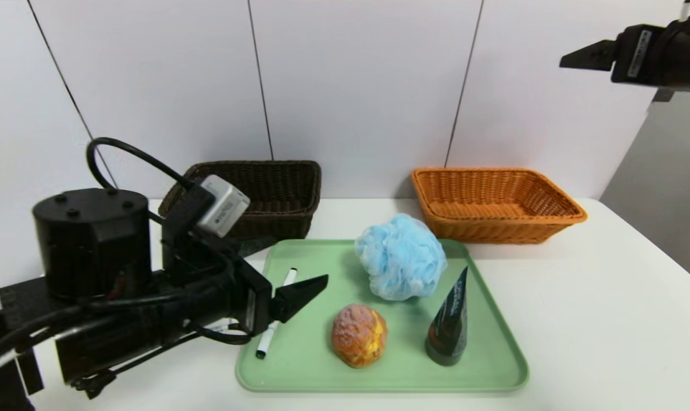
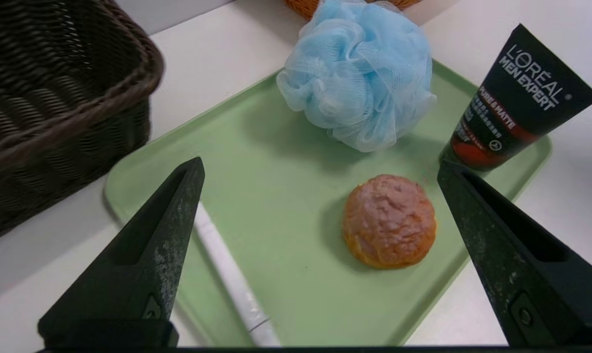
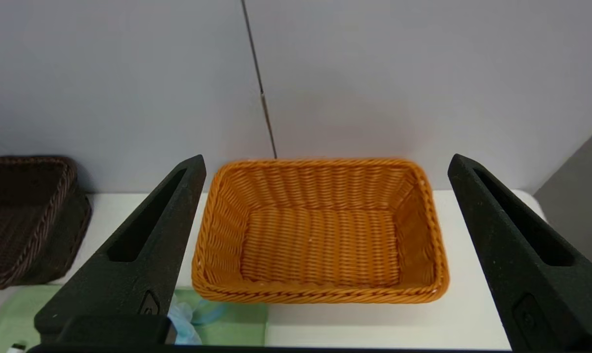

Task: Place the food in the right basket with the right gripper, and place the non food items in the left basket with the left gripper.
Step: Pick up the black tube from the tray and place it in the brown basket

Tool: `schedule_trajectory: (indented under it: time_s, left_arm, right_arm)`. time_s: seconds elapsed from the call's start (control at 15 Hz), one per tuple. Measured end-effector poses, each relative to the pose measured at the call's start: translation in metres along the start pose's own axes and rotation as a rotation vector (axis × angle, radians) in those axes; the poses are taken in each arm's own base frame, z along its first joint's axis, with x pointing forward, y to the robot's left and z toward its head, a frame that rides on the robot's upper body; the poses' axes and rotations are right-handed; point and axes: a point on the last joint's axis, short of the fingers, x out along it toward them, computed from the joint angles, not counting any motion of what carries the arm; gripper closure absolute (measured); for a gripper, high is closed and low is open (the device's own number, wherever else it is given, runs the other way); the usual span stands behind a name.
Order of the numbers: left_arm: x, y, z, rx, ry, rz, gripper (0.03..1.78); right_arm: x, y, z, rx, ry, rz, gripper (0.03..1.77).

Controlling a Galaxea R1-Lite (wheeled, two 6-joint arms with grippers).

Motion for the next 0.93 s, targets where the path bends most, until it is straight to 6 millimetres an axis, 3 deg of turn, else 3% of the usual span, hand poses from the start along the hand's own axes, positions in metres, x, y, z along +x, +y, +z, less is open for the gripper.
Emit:
schedule_trajectory:
  time_s: [0.2, 0.33, 0.67, 0.93]
  left_arm:
    - [0.015, -0.023, -0.010, -0.066, 0.052, -0.048, 0.12]
    - [0.017, -0.037, -0.012, -0.065, 0.069, -0.072, 0.12]
    - [0.015, -0.072, -0.014, -0.026, 0.167, -0.168, 0.12]
    - [0.022, -0.095, -0.008, 0.000, 0.153, -0.201, 0.12]
  right_arm:
    - [0.025, 0.014, -0.022, -0.023, 0.126, 0.029, 0.09]
    - [0.030, 0.020, -0.035, -0.042, 0.231, 0.045, 0.09]
    - [0.029, 0.025, -0.049, -0.068, 0.391, 0.092, 0.09]
    - [0.015, 0.026, -0.051, -0.078, 0.503, 0.102, 0.09]
